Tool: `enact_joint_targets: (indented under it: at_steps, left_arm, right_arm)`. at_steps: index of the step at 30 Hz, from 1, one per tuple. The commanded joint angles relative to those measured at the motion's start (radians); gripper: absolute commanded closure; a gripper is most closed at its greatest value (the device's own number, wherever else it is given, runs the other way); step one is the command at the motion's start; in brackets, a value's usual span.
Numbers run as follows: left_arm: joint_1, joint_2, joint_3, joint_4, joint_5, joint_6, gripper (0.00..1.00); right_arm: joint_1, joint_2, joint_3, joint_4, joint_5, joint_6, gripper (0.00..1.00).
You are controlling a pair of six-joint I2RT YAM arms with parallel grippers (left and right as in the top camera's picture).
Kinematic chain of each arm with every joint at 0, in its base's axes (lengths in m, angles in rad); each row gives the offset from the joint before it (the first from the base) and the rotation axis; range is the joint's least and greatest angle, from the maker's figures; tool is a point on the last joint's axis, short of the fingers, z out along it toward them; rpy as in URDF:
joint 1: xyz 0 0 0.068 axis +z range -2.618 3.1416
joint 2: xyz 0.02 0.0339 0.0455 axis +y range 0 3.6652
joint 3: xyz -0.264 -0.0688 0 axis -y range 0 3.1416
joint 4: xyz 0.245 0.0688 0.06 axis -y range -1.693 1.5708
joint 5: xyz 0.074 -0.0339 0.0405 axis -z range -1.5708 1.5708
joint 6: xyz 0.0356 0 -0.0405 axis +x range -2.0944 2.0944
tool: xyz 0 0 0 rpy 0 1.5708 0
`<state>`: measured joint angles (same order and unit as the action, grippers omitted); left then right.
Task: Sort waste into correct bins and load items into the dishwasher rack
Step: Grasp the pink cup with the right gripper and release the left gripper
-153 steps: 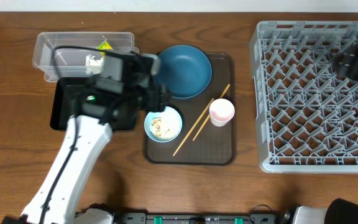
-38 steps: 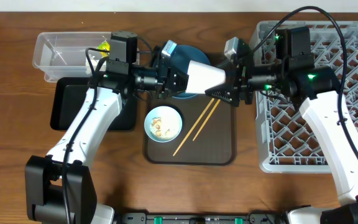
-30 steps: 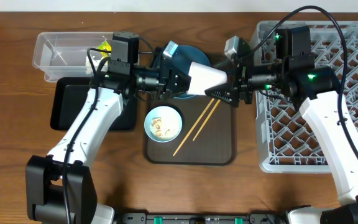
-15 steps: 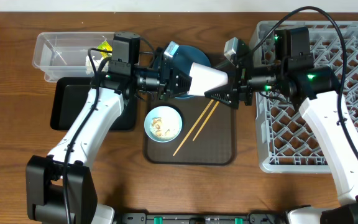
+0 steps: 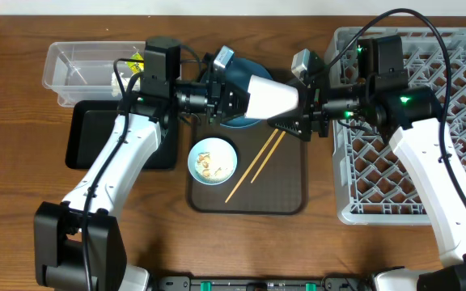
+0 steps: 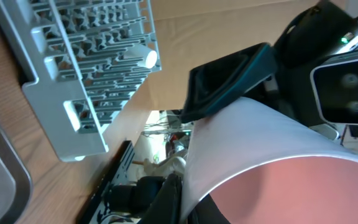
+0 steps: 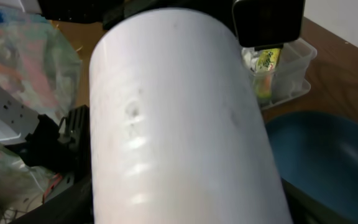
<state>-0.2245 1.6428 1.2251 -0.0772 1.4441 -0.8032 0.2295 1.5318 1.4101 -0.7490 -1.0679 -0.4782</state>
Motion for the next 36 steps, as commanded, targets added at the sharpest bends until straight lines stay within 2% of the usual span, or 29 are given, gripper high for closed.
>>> enact_joint_targets:
  at_steps: [1, 18, 36]
  left_arm:
    - [-0.001, 0.004, 0.010, 0.015, 0.033, -0.049, 0.94]
    - [-0.004, 0.004, 0.008, 0.012, 0.031, -0.040, 0.94]
    - [-0.004, 0.004, 0.006, 0.012, 0.030, -0.040, 0.94]
  right_arm:
    - [0.026, 0.005, 0.007, -0.004, -0.013, 0.002, 0.28]
    - [0.024, 0.005, 0.007, 0.047, -0.014, 0.002, 0.27]
    - [0.024, 0.005, 0.007, 0.061, -0.014, 0.002, 0.41]
